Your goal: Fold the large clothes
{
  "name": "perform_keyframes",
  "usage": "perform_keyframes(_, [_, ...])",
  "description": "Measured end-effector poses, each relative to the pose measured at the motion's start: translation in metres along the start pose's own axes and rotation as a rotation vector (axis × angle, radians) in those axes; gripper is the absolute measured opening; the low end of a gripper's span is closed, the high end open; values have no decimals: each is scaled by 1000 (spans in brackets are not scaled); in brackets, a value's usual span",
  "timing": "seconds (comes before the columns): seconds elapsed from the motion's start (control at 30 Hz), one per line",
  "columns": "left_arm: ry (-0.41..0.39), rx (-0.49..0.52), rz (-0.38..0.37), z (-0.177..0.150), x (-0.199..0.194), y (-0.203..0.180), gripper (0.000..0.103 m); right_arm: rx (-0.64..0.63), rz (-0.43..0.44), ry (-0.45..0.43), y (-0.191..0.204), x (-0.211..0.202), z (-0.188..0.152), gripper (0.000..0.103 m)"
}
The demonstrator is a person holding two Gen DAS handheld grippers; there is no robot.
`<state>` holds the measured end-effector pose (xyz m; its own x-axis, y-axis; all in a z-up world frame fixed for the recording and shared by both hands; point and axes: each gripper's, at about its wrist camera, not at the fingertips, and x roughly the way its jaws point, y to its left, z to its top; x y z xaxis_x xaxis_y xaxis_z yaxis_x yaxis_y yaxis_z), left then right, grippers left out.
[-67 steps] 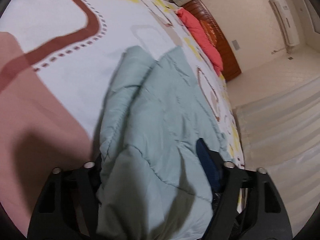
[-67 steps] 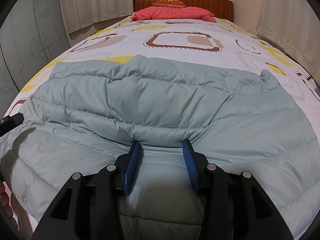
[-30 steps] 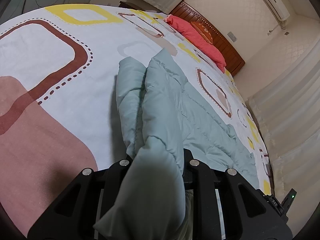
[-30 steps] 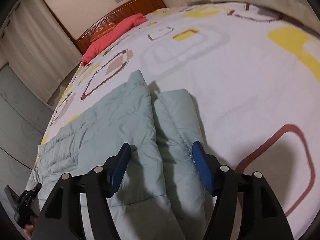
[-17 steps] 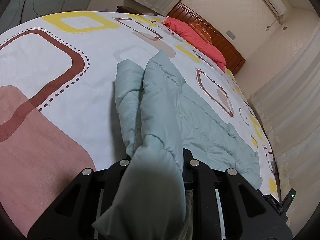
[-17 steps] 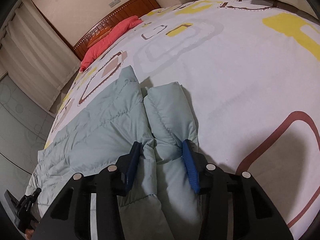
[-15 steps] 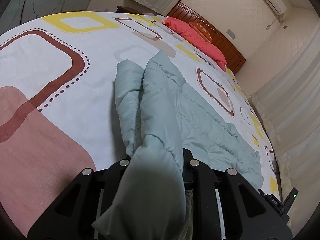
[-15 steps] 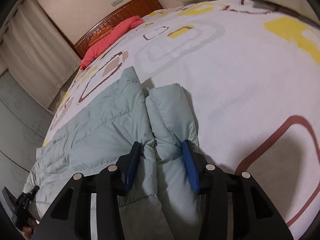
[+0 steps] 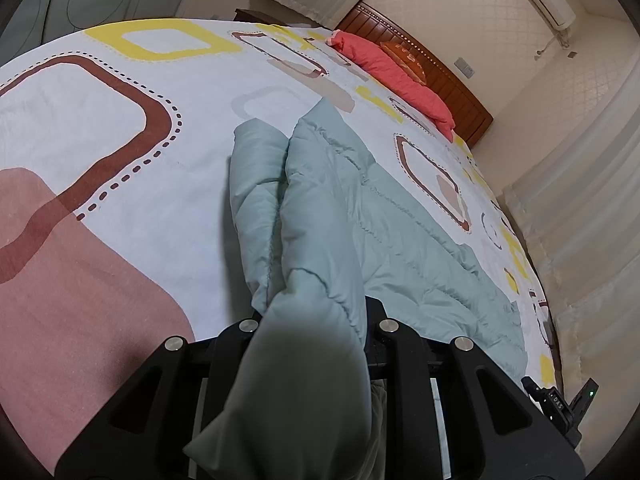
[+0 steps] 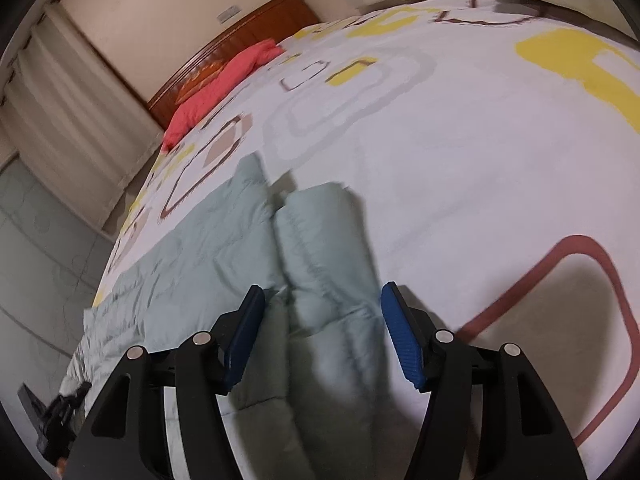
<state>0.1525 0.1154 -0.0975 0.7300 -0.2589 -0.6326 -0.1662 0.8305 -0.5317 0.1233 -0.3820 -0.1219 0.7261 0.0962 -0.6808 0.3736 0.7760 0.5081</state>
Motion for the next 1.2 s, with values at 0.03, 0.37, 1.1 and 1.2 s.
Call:
perform_keyframes(0.03, [0, 0, 0, 0, 0, 0, 22, 14, 3, -6, -3, -1, 1, 66])
perform_keyframes(0.37, [-2, -7, 0, 0, 0, 1, 22, 131, 158, 12, -7, 7, -6, 70])
perform_keyframes(1.1, [-154, 316, -30, -31, -37, -140, 21, 136, 158, -2, -8, 10, -18, 31])
perform_keyframes(1.2, [-144, 394, -52, -46, -30, -175, 20, 141, 165, -3, -10, 11, -19, 30])
